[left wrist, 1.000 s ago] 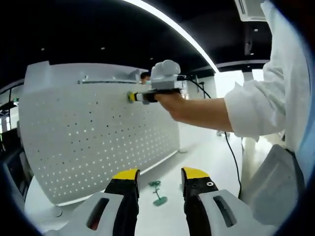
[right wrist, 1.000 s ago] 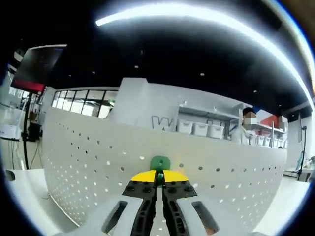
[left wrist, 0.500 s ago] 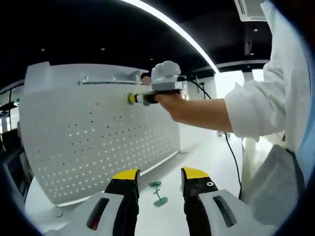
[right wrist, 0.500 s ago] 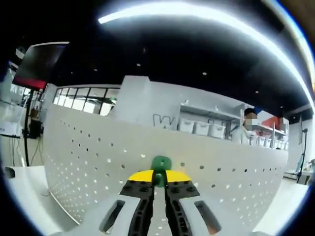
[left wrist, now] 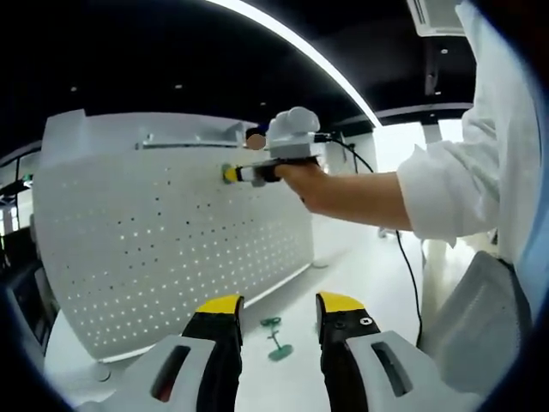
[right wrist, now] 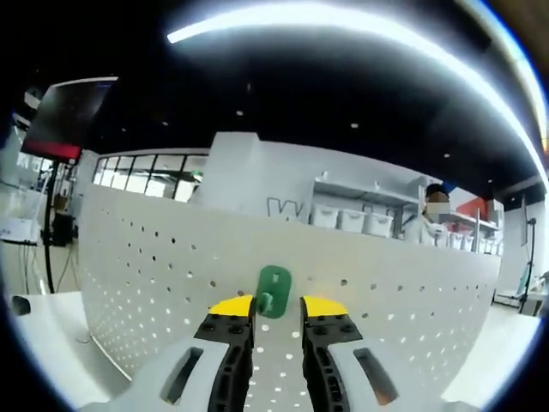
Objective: Insert the hook assembly into the mounting plate slot until the hook locks in place.
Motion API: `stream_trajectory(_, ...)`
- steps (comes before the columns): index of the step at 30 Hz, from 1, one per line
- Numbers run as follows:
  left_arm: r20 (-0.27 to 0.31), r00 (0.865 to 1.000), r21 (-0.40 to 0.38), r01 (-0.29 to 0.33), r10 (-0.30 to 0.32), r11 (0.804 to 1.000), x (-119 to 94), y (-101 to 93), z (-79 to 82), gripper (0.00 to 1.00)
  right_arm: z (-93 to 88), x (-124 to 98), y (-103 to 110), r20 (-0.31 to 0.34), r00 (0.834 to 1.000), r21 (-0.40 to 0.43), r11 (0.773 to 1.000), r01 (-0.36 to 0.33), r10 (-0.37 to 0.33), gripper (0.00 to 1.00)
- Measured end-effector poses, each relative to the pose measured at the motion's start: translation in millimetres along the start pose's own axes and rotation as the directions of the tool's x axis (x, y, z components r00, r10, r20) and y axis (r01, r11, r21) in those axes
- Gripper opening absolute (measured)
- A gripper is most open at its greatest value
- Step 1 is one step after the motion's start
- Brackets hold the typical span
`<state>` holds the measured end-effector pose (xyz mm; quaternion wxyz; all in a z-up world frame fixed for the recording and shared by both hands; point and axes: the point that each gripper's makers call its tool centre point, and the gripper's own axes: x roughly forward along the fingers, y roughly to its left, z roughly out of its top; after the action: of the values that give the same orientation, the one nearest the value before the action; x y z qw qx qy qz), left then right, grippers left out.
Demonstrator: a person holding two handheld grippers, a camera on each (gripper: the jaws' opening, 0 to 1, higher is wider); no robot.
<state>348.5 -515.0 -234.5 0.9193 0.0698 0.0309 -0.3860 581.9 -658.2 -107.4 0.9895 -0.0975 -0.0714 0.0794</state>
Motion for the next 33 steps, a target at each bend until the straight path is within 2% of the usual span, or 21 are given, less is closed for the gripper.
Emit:
stream_trajectory(14, -0.012, 1.000, 0.026, 0.010, -0.009, 1.000, 0, -3.8, -1.8, 0.35, -2.0, -18, -5, 0.004, 0.999, 0.023, 0.999, -0.039, 0.039, 0.43)
stream_trajectory(25, -0.031, 0.999, 0.048, 0.021, -0.020, 0.999, 1, -9.9, -5.3, 0.35, -10.6, -44, -9, -0.010, 0.998, 0.026, 0.998, -0.061, 0.062, 0.45)
stream_trajectory(33, -0.029, 0.999, 0.055, 0.025, -0.024, 0.998, 1, -12.2, -4.3, 0.35, -33.4, -66, -8, -0.061, 0.995, 0.019, 0.997, -0.074, 0.075, 0.45)
